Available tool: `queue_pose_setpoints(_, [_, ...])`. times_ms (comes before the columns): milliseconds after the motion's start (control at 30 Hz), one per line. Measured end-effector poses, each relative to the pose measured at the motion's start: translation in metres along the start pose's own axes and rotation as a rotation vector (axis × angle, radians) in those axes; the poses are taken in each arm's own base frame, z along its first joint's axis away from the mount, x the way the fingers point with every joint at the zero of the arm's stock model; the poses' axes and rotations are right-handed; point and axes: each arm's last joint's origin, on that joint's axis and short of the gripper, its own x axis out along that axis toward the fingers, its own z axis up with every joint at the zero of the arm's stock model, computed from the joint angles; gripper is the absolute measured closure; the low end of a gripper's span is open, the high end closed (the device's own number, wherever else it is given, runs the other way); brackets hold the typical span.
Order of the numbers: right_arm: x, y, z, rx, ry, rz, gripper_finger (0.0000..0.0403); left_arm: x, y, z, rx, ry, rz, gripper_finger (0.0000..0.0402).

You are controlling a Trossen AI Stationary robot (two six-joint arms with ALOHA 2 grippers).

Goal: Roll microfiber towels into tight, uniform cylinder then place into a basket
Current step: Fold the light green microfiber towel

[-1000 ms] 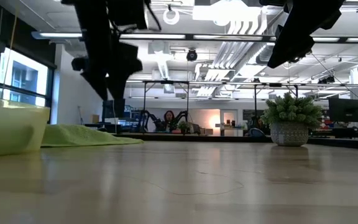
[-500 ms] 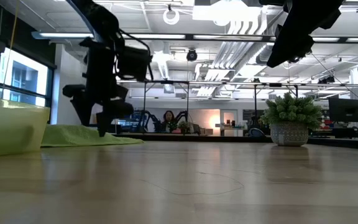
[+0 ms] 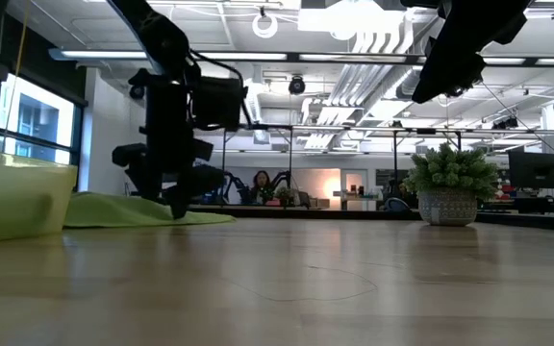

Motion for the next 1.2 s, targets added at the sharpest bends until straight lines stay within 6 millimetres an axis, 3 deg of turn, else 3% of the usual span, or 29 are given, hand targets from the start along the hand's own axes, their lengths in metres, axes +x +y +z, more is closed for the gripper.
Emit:
queue_pose_setpoints(200, [0.0, 0.0, 0.0, 0.0, -0.001, 0.001, 0.0226, -0.01, -0.022, -0.008, 0.024, -0.053, -0.147, 0.0129])
queue_pose_setpoints(433, [0.0, 0.0, 0.0, 0.0, -0.001, 0.001, 0.0226, -0.028, -0.063, -0.021, 0.081, -0.156, -0.453, 0.0128])
queue_pose_setpoints(667, [0.0, 0.0, 0.0, 0.0, -0.001, 0.001, 0.0226, -0.065, -0.102, -0.034, 0.296, -0.289, -0.905, 0.0128])
queue_pose_setpoints(800, [0.0, 0.0, 0.0, 0.0, -0.001, 0.001, 0.0226, -0.092, -0.111, -0.041, 0.436, -0.386, -1.111, 0.0128])
queue_pose_setpoints(900, [0.0, 0.0, 0.0, 0.0, -0.002, 0.002, 0.0226, -0.111, -0.106, -0.049, 0.533, -0.44, -1.147, 0.0128])
queue_pose_setpoints(1067, [0.0, 0.001, 0.001, -0.006, -0.01, 0.007, 0.0226, -0.129, -0.092, -0.069, 0.825, -0.509, -1.058, 0.0128])
queue_pose_setpoints(1200, [0.0, 0.001, 0.001, -0.021, -0.015, 0.01, 0.0226, -0.123, -0.082, -0.087, 1.026, -0.46, -0.876, 0.0128])
